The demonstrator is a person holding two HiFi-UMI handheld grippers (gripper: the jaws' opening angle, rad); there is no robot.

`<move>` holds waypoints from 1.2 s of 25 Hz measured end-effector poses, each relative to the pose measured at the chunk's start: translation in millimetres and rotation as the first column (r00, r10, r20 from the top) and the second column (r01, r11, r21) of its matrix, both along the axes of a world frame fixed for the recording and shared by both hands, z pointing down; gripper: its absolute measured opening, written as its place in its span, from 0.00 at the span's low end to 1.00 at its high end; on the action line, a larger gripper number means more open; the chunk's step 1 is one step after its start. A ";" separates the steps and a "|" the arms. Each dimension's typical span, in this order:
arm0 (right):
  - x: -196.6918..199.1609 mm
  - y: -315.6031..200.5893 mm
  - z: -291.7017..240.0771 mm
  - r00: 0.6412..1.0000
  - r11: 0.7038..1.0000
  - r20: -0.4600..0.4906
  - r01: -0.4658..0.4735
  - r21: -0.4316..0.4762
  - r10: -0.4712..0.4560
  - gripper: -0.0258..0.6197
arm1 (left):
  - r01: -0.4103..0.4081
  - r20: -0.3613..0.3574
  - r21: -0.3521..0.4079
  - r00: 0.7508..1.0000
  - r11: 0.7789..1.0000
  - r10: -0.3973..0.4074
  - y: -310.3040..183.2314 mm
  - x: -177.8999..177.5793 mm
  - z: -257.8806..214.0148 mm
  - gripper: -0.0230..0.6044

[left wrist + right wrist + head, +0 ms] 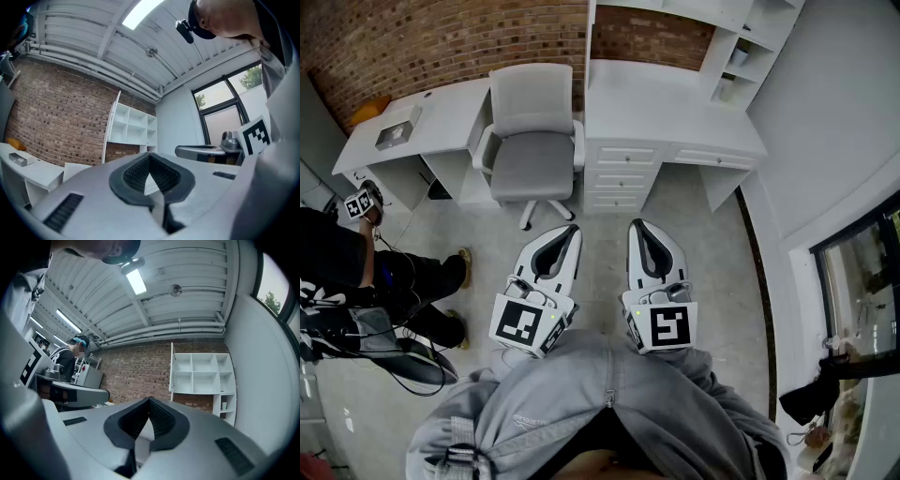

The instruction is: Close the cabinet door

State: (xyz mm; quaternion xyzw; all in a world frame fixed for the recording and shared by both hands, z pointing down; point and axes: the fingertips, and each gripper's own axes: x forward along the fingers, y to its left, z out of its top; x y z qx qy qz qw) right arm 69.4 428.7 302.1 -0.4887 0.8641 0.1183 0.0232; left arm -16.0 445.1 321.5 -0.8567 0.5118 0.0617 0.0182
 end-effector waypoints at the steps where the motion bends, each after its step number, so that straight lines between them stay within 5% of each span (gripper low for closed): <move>1: 2.8 3.0 0.9 1.000 1.000 -0.001 0.002 0.002 -0.002 0.08 | 0.004 0.001 0.001 1.000 1.000 -0.004 2.7 2.4 0.8 0.05; 13: 26.8 7.9 7.1 0.999 1.000 0.027 0.024 -0.006 -0.024 0.08 | 0.026 0.002 0.011 1.000 1.000 -0.027 12.8 26.1 3.9 0.05; 27: 5.0 -27.5 23.9 0.998 0.998 0.055 0.036 -0.044 -0.034 0.08 | 0.036 -0.043 -0.001 0.998 0.999 -0.036 -25.6 6.3 14.8 0.04; 30: -4.6 -46.8 23.6 0.998 0.999 0.056 0.027 -0.035 -0.025 0.08 | 0.019 -0.003 -0.010 1.000 1.000 -0.019 -44.3 -2.4 20.4 0.05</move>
